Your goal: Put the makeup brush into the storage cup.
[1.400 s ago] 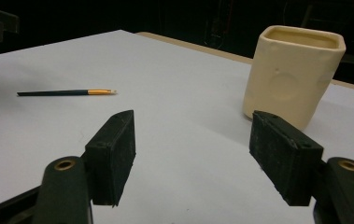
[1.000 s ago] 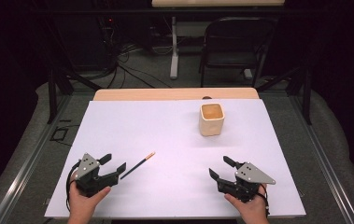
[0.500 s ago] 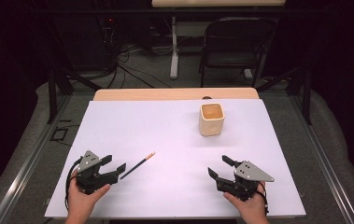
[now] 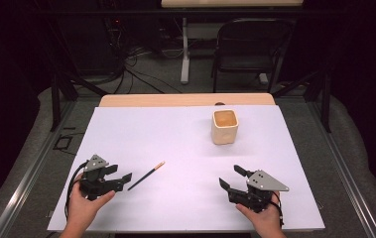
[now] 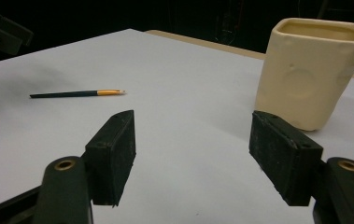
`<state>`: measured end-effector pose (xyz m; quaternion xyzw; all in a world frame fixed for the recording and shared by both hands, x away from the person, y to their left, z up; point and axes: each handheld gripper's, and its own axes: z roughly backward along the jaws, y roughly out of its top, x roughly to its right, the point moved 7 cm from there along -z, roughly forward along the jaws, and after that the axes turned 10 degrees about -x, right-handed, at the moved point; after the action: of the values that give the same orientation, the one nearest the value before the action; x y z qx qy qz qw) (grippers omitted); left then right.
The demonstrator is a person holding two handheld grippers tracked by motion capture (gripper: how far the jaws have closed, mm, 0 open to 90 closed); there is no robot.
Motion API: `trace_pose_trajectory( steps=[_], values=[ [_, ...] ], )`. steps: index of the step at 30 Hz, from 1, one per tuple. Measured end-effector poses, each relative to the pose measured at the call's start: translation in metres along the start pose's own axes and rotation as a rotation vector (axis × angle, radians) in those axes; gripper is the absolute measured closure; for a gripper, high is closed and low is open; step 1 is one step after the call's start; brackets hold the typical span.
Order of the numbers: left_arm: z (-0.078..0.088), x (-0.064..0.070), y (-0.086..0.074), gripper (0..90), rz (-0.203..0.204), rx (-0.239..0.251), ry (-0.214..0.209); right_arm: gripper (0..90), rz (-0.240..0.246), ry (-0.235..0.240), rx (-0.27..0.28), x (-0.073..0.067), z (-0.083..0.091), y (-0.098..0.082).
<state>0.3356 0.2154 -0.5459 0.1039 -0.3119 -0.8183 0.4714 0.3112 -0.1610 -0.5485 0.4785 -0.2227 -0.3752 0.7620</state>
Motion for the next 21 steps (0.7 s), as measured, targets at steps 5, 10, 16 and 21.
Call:
trace_pose_trajectory(
  steps=[5, 10, 16, 21],
  values=[
    [-0.0005, -0.0022, 0.0022, 33.8, -0.008, -0.042, 0.003, 31.3, -0.005, 0.000, -0.005, 0.0008, 0.0006, -0.0010],
    [-0.0019, -0.0049, 0.0038, 34.8, -0.026, -0.083, 0.017, 31.8, -0.008, 0.002, -0.005, 0.0006, 0.0011, -0.0012],
    [-0.0038, -0.0074, 0.0037, 35.6, -0.030, -0.134, 0.022, 31.9, -0.011, 0.001, -0.012, 0.0012, 0.0006, -0.0023],
    [-0.0050, -0.0090, 0.0037, 36.0, -0.033, -0.162, 0.023, 31.9, -0.011, 0.003, -0.015, 0.0013, 0.0010, -0.0027]
  ],
)
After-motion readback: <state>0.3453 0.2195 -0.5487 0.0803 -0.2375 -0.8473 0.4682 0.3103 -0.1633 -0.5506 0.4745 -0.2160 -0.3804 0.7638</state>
